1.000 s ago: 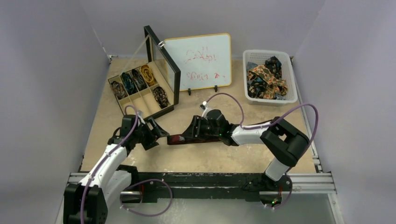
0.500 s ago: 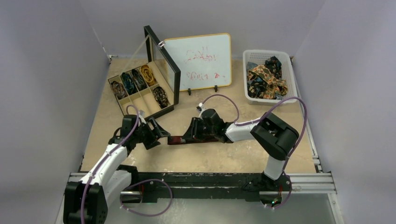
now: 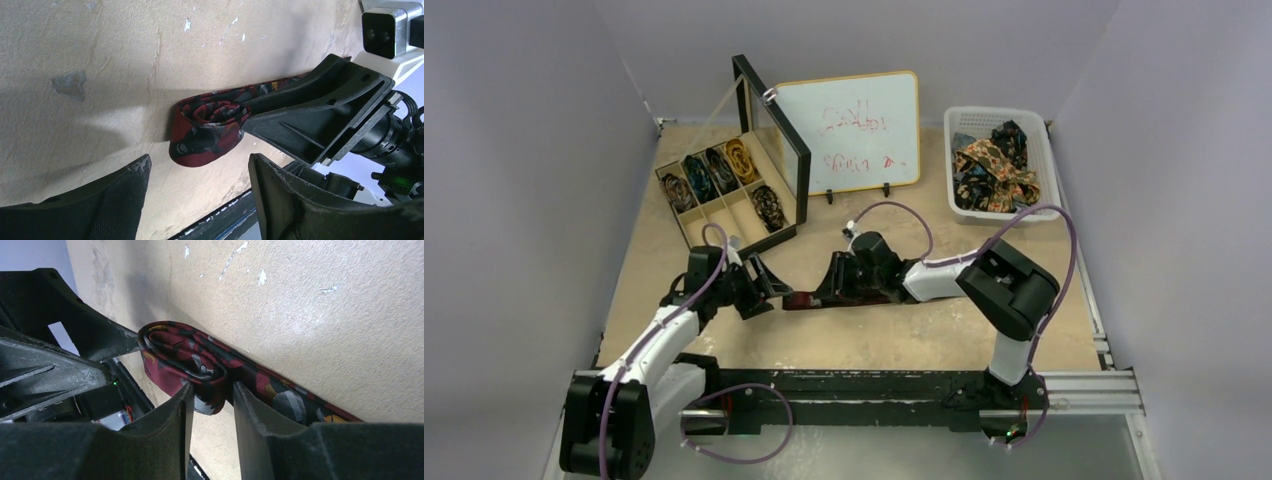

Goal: Roll the ties
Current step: Roll the tie at the center of the board.

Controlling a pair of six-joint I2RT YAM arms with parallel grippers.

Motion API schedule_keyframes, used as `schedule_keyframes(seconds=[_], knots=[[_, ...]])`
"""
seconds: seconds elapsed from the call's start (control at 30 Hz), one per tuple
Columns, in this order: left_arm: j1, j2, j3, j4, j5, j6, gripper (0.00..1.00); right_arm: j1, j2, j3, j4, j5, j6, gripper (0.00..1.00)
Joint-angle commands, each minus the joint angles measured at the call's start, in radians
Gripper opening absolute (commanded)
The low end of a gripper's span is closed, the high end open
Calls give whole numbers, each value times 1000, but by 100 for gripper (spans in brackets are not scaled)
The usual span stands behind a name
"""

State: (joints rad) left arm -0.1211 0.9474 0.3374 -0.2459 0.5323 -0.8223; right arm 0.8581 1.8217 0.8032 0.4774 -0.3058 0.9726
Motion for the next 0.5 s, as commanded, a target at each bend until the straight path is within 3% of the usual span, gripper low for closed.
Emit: schedule_keyframes(seconds=[0.0, 0.23, 0.37, 0.47], knots=[[-5, 14, -6, 55, 33, 31, 69, 0, -60, 25, -41, 10, -33, 41], [-5, 33, -7, 60, 33, 34, 67, 2, -121, -17, -1, 24, -64, 59], [-5, 36, -6, 70, 35, 31, 64, 2, -150, -58, 37, -10, -54, 62], [-5, 54, -5, 75, 36, 34, 63, 5, -128, -38, 42, 2, -50, 58]])
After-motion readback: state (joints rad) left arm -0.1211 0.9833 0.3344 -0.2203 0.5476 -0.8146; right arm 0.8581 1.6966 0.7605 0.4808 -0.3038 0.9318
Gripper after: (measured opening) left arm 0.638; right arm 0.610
